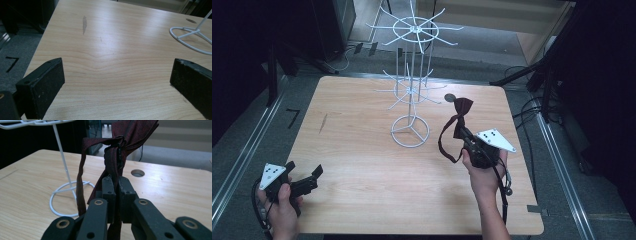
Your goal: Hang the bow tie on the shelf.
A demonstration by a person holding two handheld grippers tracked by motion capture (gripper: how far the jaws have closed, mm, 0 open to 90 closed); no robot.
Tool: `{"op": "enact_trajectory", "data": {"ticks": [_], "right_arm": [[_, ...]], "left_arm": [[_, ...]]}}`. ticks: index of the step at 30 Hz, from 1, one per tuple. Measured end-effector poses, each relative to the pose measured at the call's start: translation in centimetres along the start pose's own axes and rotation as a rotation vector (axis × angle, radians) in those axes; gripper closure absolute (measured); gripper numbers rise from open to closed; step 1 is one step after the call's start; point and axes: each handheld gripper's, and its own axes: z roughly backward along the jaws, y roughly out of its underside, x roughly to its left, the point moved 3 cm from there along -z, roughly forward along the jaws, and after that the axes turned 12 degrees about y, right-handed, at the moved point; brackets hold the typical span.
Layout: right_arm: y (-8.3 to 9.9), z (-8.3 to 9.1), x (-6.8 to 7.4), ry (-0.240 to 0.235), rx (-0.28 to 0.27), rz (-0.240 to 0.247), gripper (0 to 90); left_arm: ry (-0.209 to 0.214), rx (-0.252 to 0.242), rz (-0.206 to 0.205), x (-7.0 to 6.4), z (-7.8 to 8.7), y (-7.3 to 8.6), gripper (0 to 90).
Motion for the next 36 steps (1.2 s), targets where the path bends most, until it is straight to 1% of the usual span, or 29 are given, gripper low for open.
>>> {"op": "enact_trajectory", "data": {"ticks": [8, 25, 31, 36], "right_arm": [[-1.2, -0.2, 1.1, -0.016, -0.023, 0.012, 86.7], [-3.6, -1.2, 2.9, -0.033, -0.042, 0.024, 86.6], [-3.8, -1.5, 3.2, -0.032, -0.038, 0.023, 86.6], [-3.7, -2.1, 3.3, -0.03, -0.021, 0.011, 86.5]], "left_arm": [[0.0, -0.002, 0.003, 0.0, 0.0, 0.0, 0.1], [0.001, 0.001, 0.004, 0.0, 0.0, 0.0, 0.1], [0.002, 0.0, 0.007, 0.1, 0.0, 0.0, 0.0], [0.001, 0.0, 0.008, 0.1, 0.0, 0.0, 0.0]]}}
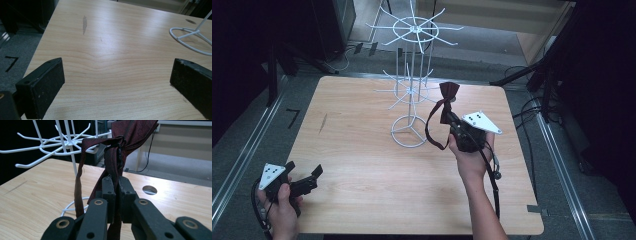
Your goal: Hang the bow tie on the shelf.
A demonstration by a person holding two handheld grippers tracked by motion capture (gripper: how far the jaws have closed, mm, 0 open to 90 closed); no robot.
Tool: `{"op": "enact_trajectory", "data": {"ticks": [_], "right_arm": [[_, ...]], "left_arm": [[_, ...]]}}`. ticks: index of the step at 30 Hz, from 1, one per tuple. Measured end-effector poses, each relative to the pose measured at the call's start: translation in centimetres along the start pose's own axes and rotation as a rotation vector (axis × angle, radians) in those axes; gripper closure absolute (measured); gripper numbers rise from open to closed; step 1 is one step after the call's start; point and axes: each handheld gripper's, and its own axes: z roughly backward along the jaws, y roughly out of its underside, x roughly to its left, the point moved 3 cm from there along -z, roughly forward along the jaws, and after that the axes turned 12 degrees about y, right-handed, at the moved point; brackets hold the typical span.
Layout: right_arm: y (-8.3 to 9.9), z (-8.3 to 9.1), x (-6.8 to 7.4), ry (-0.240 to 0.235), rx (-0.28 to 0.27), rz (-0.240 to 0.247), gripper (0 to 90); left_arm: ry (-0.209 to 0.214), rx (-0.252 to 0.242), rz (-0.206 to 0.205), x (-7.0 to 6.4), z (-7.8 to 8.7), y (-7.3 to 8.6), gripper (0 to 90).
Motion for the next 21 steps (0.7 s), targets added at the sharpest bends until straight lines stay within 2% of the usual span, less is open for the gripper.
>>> {"op": "enact_trajectory", "data": {"ticks": [14, 21], "right_arm": [[0.9, -1.3, 0.6, -0.005, 0.033, 0.003, 86.5], [2.3, -2.0, 1.2, -0.01, 0.068, 0.016, 86.3]], "left_arm": [[0.0, -0.001, 0.001, 0.0, 0.0, 0.0, 0.1], [0.001, 0.001, 0.0, 0.0, 0.0, 0.0, 0.1]]}}
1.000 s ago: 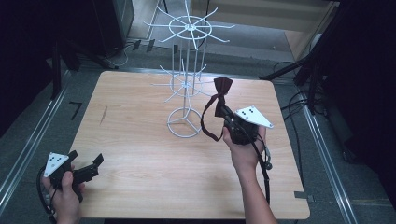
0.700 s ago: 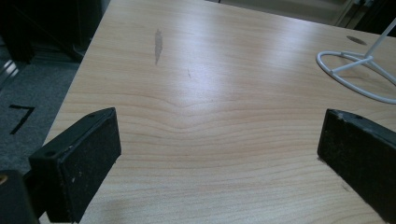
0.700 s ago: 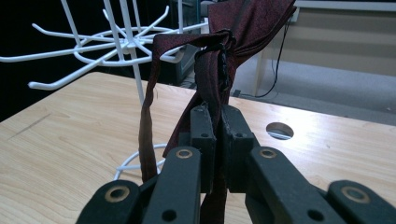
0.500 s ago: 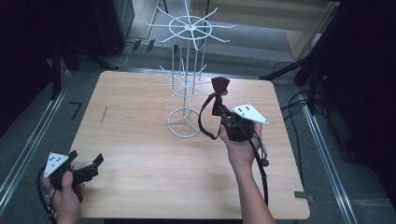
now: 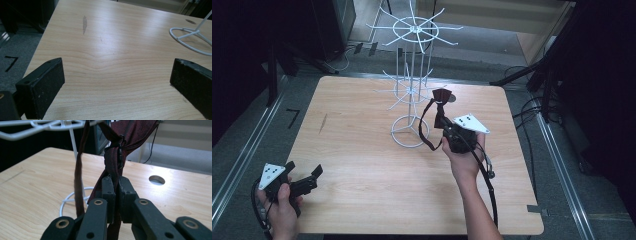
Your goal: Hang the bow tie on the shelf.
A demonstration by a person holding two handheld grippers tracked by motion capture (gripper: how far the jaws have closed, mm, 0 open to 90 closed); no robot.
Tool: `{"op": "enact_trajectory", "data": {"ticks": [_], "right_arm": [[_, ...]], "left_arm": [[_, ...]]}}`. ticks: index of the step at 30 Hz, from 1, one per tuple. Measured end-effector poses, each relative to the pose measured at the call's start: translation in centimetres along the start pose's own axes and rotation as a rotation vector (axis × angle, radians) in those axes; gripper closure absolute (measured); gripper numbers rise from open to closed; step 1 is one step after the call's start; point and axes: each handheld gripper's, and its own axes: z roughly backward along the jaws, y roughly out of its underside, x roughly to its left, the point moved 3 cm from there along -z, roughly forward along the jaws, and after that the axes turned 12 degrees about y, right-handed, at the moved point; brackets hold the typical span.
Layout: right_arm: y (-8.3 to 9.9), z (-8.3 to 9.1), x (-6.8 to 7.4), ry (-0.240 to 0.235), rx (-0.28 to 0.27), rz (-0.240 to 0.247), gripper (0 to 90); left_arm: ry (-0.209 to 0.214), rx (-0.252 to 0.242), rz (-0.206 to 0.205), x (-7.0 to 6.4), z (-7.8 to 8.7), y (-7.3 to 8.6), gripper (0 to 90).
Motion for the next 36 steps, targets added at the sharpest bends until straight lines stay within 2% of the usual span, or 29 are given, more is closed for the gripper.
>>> {"op": "enact_trajectory", "data": {"ticks": [8, 12, 21, 36], "right_arm": [[1.0, -0.7, 0.5, -0.013, 0.022, 0.008, 85.9], [2.0, -1.3, 1.0, -0.031, 0.05, 0.009, 85.7], [3.1, -2.3, 1.3, -0.035, 0.091, -0.006, 85.3], [5.8, -4.1, 2.6, -0.051, 0.174, 0.007, 84.9]], "left_arm": [[0.001, 0.001, 0.0, 0.0, 0.0, 0.0, 0.1], [0.001, 0.001, 0.0, 0.0, 0.0, 0.0, 0.0], [0.001, 0.002, 0.0, 0.0, 0.0, 0.0, 0.1], [0.002, 0.002, 0.001, 0.1, 0.0, 0.0, 0.1]]}}
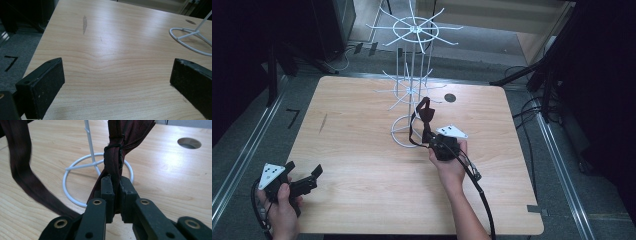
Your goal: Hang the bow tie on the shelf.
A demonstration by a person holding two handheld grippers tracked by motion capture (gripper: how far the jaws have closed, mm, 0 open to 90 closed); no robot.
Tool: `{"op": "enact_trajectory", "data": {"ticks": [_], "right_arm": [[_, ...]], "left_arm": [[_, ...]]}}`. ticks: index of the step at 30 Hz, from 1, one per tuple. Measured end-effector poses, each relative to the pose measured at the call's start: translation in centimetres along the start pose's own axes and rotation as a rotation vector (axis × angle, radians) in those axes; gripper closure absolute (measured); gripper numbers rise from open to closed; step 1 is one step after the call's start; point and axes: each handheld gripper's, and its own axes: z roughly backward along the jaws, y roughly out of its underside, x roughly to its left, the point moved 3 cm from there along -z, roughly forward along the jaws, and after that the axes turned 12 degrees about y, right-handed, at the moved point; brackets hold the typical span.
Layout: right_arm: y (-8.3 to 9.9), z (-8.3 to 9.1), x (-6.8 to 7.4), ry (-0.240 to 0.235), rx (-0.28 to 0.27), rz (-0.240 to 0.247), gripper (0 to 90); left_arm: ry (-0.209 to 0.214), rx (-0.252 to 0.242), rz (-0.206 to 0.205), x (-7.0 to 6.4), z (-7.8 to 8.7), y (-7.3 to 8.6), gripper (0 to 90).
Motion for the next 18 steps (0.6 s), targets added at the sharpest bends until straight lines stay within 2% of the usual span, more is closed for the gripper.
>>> {"op": "enact_trajectory", "data": {"ticks": [3, 4, 5, 7, 8, 9, 10, 11, 12, 18], "right_arm": [[0.3, -0.3, 0.0, -0.004, 0.015, 0.0, 83.6], [0.4, -0.4, 0.0, -0.02, 0.019, -0.014, 77.7], [0.4, -0.4, 0.0, -0.02, 0.019, -0.014, 77.7], [0.3, -0.3, -0.1, -0.076, 0.02, -0.046, 69.0], [0.2, -0.3, -0.2, -0.087, 0.015, -0.055, 63.5], [0.2, -0.2, -0.3, -0.09, 0.013, -0.06, 58.7], [0.2, -0.2, -0.3, -0.09, 0.013, -0.06, 58.7], [0.0, -0.1, -0.5, -0.087, 0.011, -0.066, 48.1], [0.0, 0.0, -0.6, -0.086, 0.008, -0.07, 44.9], [-0.2, 0.7, -1.3, -0.077, 0.004, -0.081, 37.4]], "left_arm": [[0.0, 0.0, 0.001, 0.0, 0.0, 0.0, 0.1], [-0.001, -0.001, 0.002, 0.0, 0.0, 0.0, 0.0], [-0.001, -0.001, 0.002, 0.0, 0.0, 0.0, 0.0], [0.001, 0.0, 0.0, 0.0, 0.0, 0.0, 0.1], [0.001, 0.001, 0.0, 0.0, 0.0, 0.0, 0.1], [0.001, -0.001, 0.0, 0.0, 0.0, 0.0, 0.1], [0.001, -0.001, 0.0, 0.0, 0.0, 0.0, 0.0], [0.0, 0.0, 0.001, 0.0, 0.0, 0.0, 0.1], [0.001, 0.0, 0.0, 0.0, 0.0, 0.0, 0.1], [0.0, 0.0, 0.0, 0.0, 0.0, 0.0, 0.1]]}}
